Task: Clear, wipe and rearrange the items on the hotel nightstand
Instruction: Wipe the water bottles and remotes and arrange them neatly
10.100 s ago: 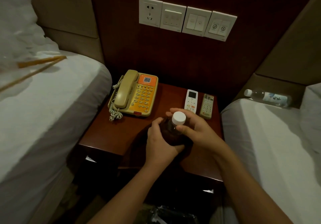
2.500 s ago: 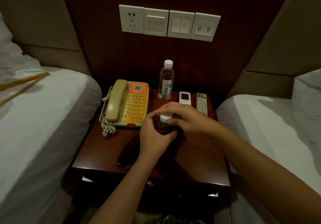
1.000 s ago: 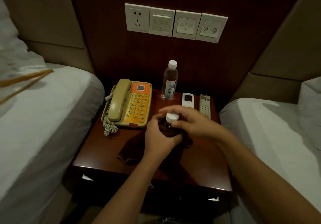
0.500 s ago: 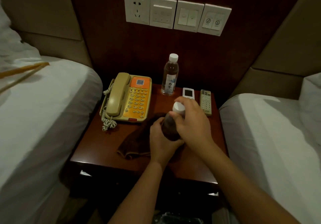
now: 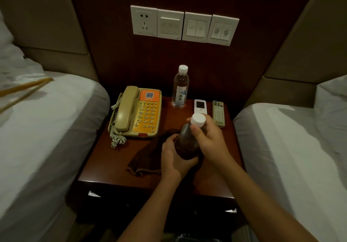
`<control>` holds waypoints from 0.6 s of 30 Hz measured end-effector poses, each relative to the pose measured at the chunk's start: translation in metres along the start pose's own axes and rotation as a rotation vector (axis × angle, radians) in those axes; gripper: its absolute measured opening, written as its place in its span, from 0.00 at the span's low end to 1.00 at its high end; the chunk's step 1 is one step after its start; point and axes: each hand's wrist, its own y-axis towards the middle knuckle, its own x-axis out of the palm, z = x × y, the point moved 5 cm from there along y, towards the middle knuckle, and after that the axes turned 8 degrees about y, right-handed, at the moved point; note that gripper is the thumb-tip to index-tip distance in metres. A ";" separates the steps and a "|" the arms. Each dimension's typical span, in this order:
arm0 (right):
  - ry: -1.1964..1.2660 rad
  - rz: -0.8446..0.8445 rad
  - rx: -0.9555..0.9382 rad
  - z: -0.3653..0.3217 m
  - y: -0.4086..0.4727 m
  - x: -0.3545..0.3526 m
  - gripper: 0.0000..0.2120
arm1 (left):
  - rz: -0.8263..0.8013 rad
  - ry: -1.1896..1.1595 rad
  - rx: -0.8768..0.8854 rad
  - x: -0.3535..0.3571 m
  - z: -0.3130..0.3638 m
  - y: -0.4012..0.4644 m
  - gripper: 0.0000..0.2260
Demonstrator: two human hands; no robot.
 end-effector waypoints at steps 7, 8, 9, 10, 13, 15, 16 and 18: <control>0.122 0.087 -0.102 -0.021 -0.001 -0.025 0.09 | -0.061 -0.119 -0.020 -0.001 -0.004 -0.001 0.37; 0.147 0.100 -0.104 -0.020 -0.002 -0.027 0.10 | -0.064 -0.168 -0.050 -0.002 -0.008 -0.001 0.37; 0.184 0.114 -0.107 -0.017 -0.002 -0.027 0.12 | -0.059 -0.219 -0.087 -0.002 -0.012 -0.001 0.34; 0.214 0.118 -0.119 -0.015 -0.002 -0.027 0.15 | -0.044 -0.264 -0.123 -0.003 -0.017 0.001 0.31; 0.204 0.076 -0.162 -0.011 -0.002 -0.015 0.19 | 0.015 -0.346 -0.202 -0.003 -0.029 0.004 0.23; 0.173 0.051 -0.177 -0.009 -0.003 -0.004 0.17 | 0.037 -0.371 -0.222 -0.004 -0.031 0.004 0.22; 0.162 0.047 -0.179 -0.009 -0.002 0.000 0.18 | 0.046 -0.376 -0.223 -0.005 -0.030 0.004 0.20; 0.151 0.065 -0.165 -0.008 0.000 0.000 0.18 | 0.065 -0.379 -0.217 -0.007 -0.028 0.004 0.17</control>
